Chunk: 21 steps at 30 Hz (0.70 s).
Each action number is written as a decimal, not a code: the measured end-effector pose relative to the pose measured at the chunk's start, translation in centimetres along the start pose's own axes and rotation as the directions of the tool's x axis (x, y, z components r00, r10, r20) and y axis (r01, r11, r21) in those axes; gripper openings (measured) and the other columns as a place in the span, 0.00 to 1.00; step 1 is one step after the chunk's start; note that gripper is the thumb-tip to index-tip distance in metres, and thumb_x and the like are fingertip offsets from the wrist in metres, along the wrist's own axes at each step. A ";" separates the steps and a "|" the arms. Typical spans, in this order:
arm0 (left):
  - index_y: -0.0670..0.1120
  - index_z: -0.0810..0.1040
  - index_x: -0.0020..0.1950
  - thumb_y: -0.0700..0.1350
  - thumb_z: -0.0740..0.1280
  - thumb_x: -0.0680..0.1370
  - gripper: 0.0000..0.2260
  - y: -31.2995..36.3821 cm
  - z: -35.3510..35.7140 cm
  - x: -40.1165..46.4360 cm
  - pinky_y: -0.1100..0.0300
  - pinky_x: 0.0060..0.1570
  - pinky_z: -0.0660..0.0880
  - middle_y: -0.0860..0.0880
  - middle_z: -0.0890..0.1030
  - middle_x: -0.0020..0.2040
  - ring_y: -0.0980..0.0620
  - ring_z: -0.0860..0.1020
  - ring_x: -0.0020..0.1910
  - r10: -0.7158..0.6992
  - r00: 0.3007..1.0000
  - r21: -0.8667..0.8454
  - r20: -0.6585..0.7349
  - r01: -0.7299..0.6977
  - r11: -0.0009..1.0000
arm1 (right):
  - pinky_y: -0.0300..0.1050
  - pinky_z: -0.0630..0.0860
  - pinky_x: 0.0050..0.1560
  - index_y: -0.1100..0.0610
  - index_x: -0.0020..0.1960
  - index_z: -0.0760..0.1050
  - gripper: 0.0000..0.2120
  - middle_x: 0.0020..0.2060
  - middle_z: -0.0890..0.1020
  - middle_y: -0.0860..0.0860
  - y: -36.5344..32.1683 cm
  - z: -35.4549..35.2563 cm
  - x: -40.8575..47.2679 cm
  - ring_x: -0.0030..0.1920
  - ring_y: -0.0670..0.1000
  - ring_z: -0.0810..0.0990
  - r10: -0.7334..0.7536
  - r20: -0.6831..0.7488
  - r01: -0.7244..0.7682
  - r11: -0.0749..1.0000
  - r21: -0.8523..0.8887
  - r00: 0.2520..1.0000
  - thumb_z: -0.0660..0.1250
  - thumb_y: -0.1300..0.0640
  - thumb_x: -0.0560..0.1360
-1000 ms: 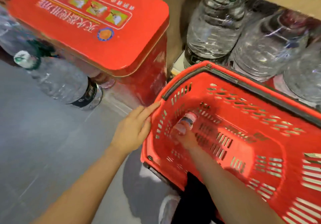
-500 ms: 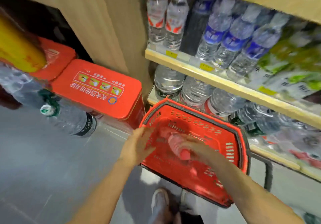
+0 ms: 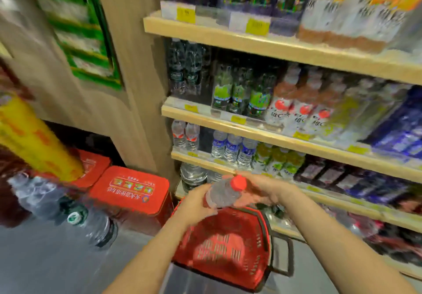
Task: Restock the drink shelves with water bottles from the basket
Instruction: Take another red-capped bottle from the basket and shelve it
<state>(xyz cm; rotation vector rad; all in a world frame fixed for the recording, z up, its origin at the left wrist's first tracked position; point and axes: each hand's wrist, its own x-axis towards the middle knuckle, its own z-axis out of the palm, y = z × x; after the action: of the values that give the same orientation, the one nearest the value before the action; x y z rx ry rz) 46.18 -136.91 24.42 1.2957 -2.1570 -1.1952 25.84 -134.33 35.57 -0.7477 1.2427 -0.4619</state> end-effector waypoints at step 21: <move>0.49 0.76 0.56 0.43 0.76 0.68 0.20 20.7 -21.0 -4.9 0.62 0.55 0.75 0.53 0.81 0.50 0.59 0.79 0.48 0.211 0.977 -0.152 0.030 -0.204 0.967 | 0.42 0.74 0.44 0.54 0.63 0.70 0.22 0.49 0.83 0.50 -17.9 8.8 -14.9 0.50 0.50 0.80 -0.726 -0.146 0.674 0.681 -0.287 0.672 0.69 0.65 0.71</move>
<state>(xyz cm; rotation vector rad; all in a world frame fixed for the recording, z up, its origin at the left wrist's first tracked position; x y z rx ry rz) 51.20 -138.25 53.85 0.9636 -2.1291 -1.2810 31.56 -134.16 59.81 -1.4070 1.2080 -1.1075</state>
